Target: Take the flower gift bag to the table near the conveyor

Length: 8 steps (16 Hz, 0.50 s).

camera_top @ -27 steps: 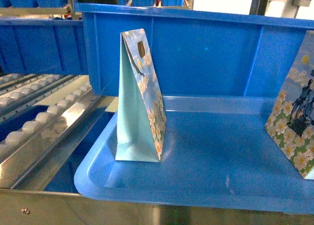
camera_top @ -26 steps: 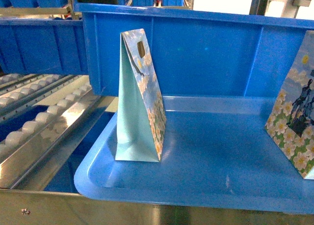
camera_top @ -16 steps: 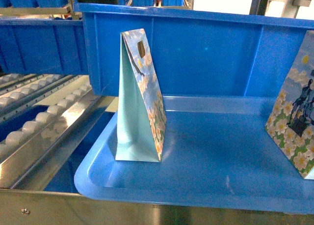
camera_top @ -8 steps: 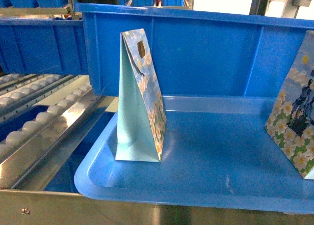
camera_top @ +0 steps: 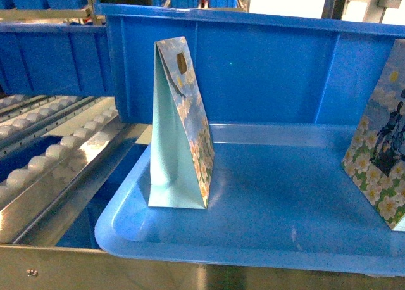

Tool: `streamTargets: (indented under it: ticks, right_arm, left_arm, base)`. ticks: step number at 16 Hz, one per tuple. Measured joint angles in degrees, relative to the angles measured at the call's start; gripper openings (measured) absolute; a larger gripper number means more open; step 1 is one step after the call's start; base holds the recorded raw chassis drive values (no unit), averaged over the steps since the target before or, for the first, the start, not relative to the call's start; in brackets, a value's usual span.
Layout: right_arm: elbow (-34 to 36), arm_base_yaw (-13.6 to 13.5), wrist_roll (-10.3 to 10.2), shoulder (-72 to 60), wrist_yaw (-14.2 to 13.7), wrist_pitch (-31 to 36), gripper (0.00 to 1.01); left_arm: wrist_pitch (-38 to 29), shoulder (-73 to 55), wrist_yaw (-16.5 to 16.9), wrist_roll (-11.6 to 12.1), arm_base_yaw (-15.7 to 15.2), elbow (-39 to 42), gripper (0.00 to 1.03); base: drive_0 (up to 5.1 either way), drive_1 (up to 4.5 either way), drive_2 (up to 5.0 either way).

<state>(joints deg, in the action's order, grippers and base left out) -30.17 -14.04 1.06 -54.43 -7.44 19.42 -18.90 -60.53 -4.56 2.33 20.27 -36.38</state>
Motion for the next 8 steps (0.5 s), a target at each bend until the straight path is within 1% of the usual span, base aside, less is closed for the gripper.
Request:
streamTargets:
  ticks: [1,3,6,8]
  right_arm:
    - [-1.03,0.52,0.00,-1.38,0.24,-0.72,0.98]
    - [-2.80,2.19,-0.31,-4.48,0.24,-2.08,0.98]
    - [-3.21,3.19,-0.39,-7.98,1.05,-2.95,0.98]
    - [-3.30,3.28,-0.39,-10.43,1.49,-3.10,0.98]
  left_arm:
    - [1.40,-1.14,0.02,-0.61,0.00,-1.31,0.98]
    - [2.49,-3.54,-0.96,-0.87,0.31,-2.47,0.98]
    - [2.58,-3.85,-1.05,-0.87,0.33,-2.47,0.98]
    - [2.62,-3.82,-1.07,-0.87,0.42,-2.47,0.98]
  base:
    - [0.0,0.00,0.0]
    - [0.0,0.00,0.0]
    - [0.0,0.00,0.0]
    - [0.0,0.00,0.0]
